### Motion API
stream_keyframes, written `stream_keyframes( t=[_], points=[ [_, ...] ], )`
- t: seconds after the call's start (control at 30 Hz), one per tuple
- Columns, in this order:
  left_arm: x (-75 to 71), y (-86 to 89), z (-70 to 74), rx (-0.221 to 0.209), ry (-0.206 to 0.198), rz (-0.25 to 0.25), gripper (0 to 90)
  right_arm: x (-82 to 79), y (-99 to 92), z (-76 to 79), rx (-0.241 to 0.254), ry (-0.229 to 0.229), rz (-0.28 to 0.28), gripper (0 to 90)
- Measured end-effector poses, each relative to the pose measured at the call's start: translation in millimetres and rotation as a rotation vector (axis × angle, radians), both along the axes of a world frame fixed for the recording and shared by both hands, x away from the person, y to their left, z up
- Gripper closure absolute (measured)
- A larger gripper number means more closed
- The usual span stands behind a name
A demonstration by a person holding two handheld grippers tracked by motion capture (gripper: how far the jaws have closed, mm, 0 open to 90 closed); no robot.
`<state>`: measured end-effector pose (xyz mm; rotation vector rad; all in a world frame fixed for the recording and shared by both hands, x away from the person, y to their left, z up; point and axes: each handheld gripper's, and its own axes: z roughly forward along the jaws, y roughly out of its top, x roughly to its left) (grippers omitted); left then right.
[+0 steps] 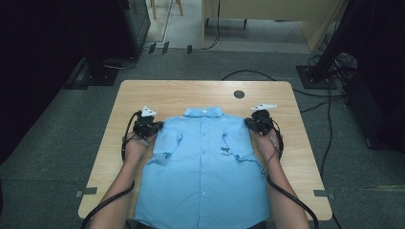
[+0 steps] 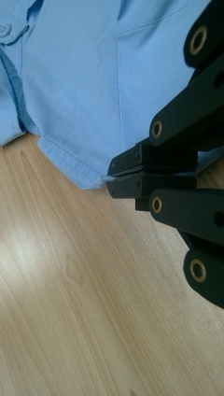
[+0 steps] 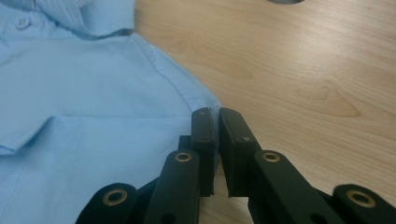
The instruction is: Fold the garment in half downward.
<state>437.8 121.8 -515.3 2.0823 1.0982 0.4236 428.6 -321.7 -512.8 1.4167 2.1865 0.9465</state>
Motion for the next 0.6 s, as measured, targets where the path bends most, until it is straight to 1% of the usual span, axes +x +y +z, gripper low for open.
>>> stream_keyframes(
  t=[0.03, 0.1, 0.13, 0.2, 0.27, 0.37, 0.4, 0.43, 0.47, 0.5, 0.53, 0.6],
  points=[
    [0.9, 0.8, 0.1, -0.015, 0.009, 0.004, 83.8, -0.1, -0.2, -0.1, -0.008, -0.001, 0.006, 80.7],
    [2.1, 3.7, 1.6, -0.045, 0.017, 0.014, 73.7, -0.6, -2.6, 1.1, 0.003, -0.007, 0.018, 76.5],
    [2.3, 5.0, 2.8, -0.068, 0.016, 0.015, 71.5, -0.9, -4.2, 2.2, 0.012, -0.015, 0.018, 75.2],
    [2.9, 5.3, 5.0, -0.082, 0.012, 0.008, 64.2, -1.2, -7.4, 4.7, 0.032, -0.026, 0.029, 69.2],
    [3.2, 2.7, 7.0, -0.061, 0.003, -0.006, 60.1, -0.1, -9.2, 6.4, 0.049, -0.029, 0.041, 60.3],
    [4.6, -1.6, 9.8, -0.050, 0.003, -0.027, 52.2, 3.1, -9.5, 7.5, 0.059, -0.011, 0.051, 49.5],
    [4.9, -3.1, 10.8, -0.045, -0.001, -0.028, 50.8, 3.7, -9.2, 7.7, 0.060, -0.007, 0.058, 47.2],
    [4.8, -4.1, 12.2, -0.042, -0.016, -0.032, 50.5, 4.4, -8.8, 7.7, 0.059, -0.008, 0.063, 43.5],
    [5.2, -4.8, 12.9, -0.047, -0.014, -0.038, 50.2, 5.1, -8.3, 7.9, 0.066, 0.001, 0.065, 42.7],
    [5.9, -5.6, 14.2, -0.042, -0.020, -0.047, 48.3, 5.4, -8.0, 7.9, 0.073, 0.003, 0.069, 41.8],
    [6.2, -6.5, 14.9, -0.050, -0.023, -0.054, 47.9, 5.8, -7.4, 8.3, 0.076, 0.006, 0.068, 40.7],
    [7.4, -7.9, 15.7, -0.048, -0.024, -0.070, 46.9, 6.4, -6.5, 9.0, 0.078, 0.005, 0.077, 41.0]
  ],
)
